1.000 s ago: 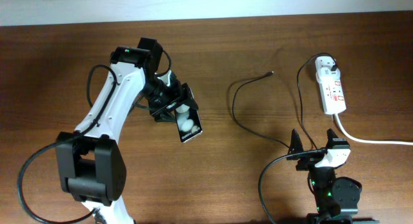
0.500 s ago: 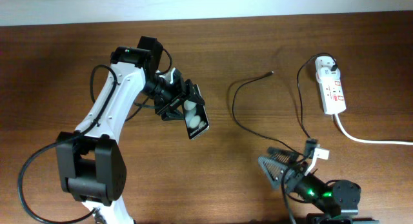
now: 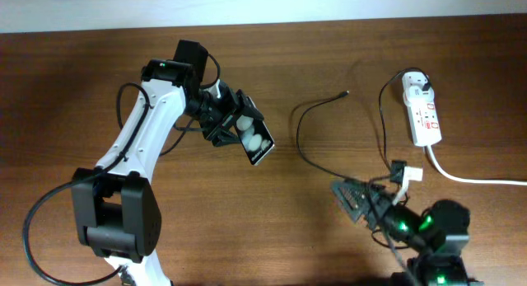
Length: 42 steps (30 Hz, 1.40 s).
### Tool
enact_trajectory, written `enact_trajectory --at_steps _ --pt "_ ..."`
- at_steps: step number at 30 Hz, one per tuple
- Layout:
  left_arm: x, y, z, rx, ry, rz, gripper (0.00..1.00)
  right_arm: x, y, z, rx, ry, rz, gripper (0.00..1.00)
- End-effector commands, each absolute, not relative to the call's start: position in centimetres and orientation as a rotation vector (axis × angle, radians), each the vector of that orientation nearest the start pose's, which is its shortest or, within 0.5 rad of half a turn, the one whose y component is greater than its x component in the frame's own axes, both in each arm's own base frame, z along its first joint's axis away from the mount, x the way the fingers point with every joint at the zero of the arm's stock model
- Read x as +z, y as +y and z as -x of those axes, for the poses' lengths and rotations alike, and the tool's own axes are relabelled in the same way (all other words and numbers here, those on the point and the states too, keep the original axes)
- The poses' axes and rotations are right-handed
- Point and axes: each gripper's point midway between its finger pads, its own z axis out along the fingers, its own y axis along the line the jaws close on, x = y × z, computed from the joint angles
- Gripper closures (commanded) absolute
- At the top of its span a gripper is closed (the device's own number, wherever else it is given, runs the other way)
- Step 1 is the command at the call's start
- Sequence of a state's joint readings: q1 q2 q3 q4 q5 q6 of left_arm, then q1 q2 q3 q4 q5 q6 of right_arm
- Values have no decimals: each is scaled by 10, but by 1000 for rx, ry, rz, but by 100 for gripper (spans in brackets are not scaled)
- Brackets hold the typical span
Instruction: Plug charger to phone and switch on socket
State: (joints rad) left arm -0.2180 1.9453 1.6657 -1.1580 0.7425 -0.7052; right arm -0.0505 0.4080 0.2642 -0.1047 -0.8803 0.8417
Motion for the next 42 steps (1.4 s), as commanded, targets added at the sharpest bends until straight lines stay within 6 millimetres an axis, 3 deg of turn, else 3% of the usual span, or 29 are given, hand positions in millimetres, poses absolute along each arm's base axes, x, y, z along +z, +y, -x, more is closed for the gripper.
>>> enact_trajectory --at_steps 1,3,5,7,8,10,13,16,17,21,24,27,31,32,33,34,35,37,39,41,42 --pt "153 -204 -361 -1237 3059 696 37 209 114 -246 1186 2045 -172 11" --pt "154 -204 -363 -1240 3050 727 36 209 118 -262 1148 2090 -186 11" --pt "154 -205 -366 -1243 3039 752 36 200 134 -272 1083 2154 -160 14" --pt "155 -206 -368 -1248 3027 744 37 185 172 -282 966 2188 -74 24" --pt "155 -206 -368 -1248 3027 744 36 184 185 -287 951 2169 -127 24" --pt "155 -206 -368 -1248 3027 744 36 199 217 -292 1012 2080 -64 24" --pt "155 -206 -368 -1248 3028 745 36 196 242 -305 1028 2024 -116 24" --pt "155 -206 -368 -1248 3028 744 36 181 267 -316 1077 2003 -133 30" --pt "155 -206 -368 -1248 3028 745 36 175 273 -323 1079 2000 -133 37" --pt "154 -205 -368 -1247 3027 744 36 178 290 -340 1080 1991 -172 53" --pt "154 -205 -369 -1242 3028 745 36 186 296 -340 1039 1954 -198 66" --pt "154 -205 -368 -1242 3028 745 36 186 292 -343 1030 1946 -240 73" --pt "154 -205 -369 -1241 3028 744 35 184 293 -342 1043 1955 -258 91" --pt "154 -205 -369 -1241 3028 744 33 185 293 -342 1045 1956 -257 92" --pt "154 -205 -369 -1241 3027 738 24 185 295 -340 1061 1960 -244 93" --pt "153 -203 -369 -1222 3027 742 7 189 298 -337 1085 1961 -227 95" --pt "155 -200 -374 -1217 3011 744 1 193 299 -335 1102 1956 -216 96" --pt "178 -192 -380 -1249 2942 637 1 214 295 -331 1130 1911 -213 96" --pt "224 -175 -377 -1237 2793 377 1 219 284 -330 1111 1921 -230 96" --pt "294 -116 -356 -973 2572 249 1 236 270 -327 1110 1899 -246 96" --pt "329 -85 -333 -840 2460 219 1 249 267 -323 1128 1868 -244 96"
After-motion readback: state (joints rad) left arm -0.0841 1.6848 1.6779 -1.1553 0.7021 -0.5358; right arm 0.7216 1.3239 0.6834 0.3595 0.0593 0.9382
